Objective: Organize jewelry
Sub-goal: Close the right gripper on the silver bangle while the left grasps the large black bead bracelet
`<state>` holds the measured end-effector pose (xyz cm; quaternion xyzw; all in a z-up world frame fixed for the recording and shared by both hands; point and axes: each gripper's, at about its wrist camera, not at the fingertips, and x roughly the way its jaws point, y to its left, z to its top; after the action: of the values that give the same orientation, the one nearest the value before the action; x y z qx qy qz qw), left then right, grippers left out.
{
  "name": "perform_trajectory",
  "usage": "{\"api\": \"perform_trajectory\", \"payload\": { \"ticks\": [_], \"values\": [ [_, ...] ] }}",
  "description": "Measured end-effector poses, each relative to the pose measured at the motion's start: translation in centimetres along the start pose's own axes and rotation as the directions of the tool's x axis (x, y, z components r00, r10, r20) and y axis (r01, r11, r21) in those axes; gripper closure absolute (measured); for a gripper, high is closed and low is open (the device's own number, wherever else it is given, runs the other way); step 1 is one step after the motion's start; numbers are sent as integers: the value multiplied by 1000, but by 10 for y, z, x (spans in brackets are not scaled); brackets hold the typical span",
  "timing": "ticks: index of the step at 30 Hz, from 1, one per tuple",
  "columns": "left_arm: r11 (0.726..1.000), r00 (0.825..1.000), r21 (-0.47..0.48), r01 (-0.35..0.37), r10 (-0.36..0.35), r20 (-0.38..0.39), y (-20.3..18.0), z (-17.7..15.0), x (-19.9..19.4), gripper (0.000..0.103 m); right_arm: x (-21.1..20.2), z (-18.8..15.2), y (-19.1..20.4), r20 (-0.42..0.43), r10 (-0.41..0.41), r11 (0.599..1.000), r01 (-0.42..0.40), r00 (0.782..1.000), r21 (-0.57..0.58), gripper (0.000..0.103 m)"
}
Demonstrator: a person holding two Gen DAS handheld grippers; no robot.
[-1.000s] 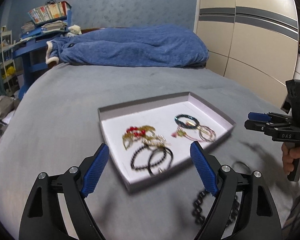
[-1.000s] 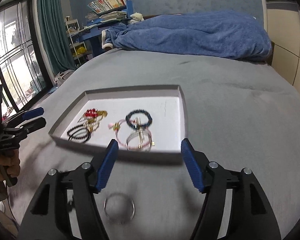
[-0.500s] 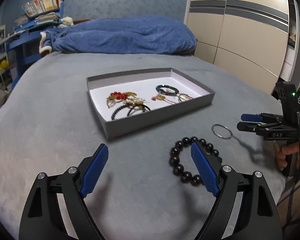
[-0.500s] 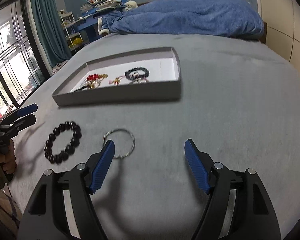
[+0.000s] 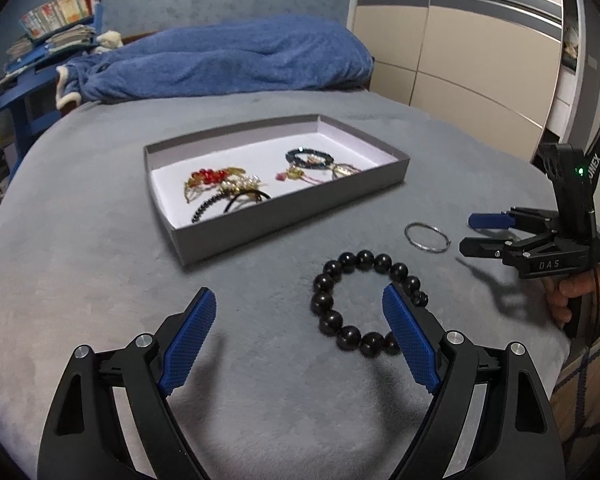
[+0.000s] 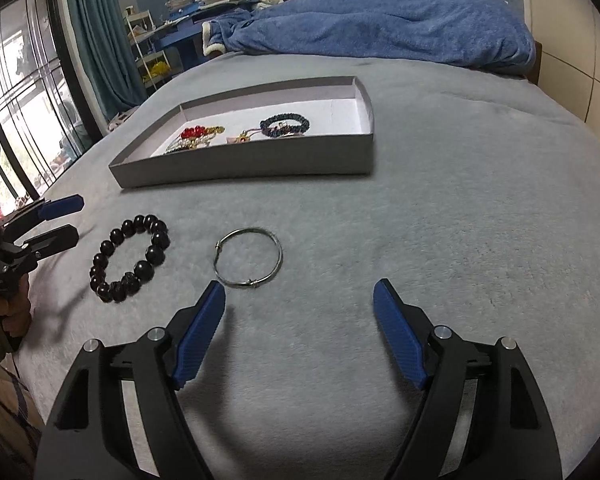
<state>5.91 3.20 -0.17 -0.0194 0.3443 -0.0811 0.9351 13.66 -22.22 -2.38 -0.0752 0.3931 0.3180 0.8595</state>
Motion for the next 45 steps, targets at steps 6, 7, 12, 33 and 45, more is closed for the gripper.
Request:
{"api": "perform_trajectory", "payload": {
  "ticks": [6, 7, 12, 33, 45],
  "values": [
    [998, 997, 54, 22, -18, -76, -11, 3, 20, 38, 11, 5, 15, -41, 10, 998, -12, 999, -63, 27],
    [998, 996, 64, 23, -17, -89, -13, 4, 23, 39, 14, 7, 18, -48, 9, 997, -12, 999, -71, 27],
    [998, 992, 66, 19, -11, -128, -12, 3, 33, 40, 26, 15, 27, -73, -8, 995, 1, 997, -100, 27],
    [998, 983, 54, 19, -8, -183, -9, 2, 44, 34, 43, 22, 31, -74, -36, 992, 26, 997, -126, 27],
    [994, 977, 107, 10, 13, -214, -18, 1, 51, 23, 45, 22, 29, -80, -25, 993, 15, 996, -120, 28]
  ]
}}
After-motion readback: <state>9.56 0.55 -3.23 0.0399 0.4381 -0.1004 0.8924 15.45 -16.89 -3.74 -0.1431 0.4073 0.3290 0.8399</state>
